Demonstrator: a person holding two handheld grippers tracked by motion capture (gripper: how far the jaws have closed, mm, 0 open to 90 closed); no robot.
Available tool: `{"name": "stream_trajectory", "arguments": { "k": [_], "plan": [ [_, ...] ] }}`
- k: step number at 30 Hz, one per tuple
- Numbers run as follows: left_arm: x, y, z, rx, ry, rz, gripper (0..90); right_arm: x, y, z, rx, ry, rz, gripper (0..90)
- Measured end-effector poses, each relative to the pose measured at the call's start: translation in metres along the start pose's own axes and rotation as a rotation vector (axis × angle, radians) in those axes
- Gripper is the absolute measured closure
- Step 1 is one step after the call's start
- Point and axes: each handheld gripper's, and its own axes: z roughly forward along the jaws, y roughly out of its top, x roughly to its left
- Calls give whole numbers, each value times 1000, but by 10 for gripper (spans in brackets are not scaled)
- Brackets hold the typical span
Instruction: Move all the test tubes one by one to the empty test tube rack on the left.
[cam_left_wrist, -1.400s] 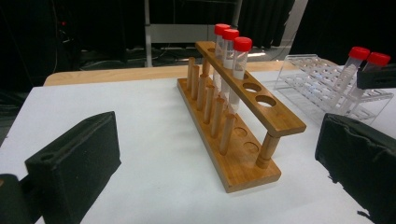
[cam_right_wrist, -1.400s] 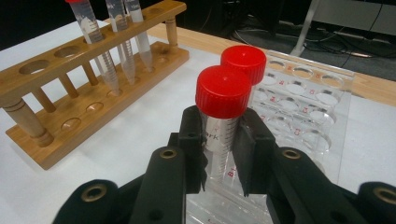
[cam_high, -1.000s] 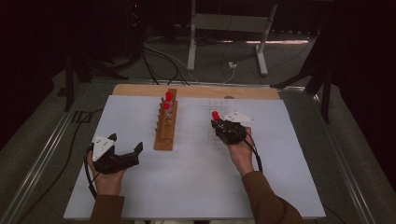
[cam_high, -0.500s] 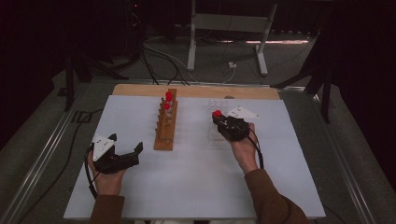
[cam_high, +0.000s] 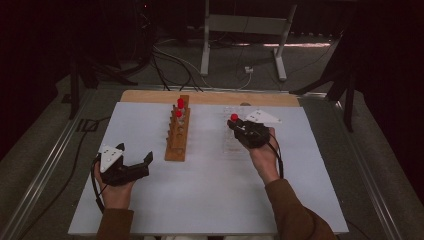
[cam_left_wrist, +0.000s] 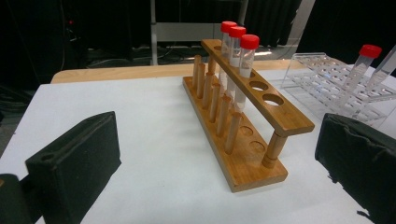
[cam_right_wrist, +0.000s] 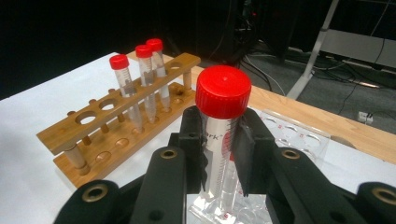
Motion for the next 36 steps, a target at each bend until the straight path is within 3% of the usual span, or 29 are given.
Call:
{"name": "stream_trajectory", "arguments": {
  "k": [6, 18, 25, 31, 36],
  "plan": [
    [-9, 2, 2, -5, -15, 13, 10, 0, 0, -3, 7, 26, 3, 744],
    [-42, 18, 16, -30, -85, 70, 48, 8, -2, -5, 41, 98, -22, 743],
    [-71, 28, 36, -21, -147, 135, 67, 13, -2, -6, 48, 135, -12, 743],
    [-94, 38, 53, -38, -200, 147, 81, 21, 1, -7, 53, 165, -6, 742],
    [-112, 40, 69, -13, -230, 175, 117, 26, 4, -6, 56, 192, 9, 741]
  ]
}}
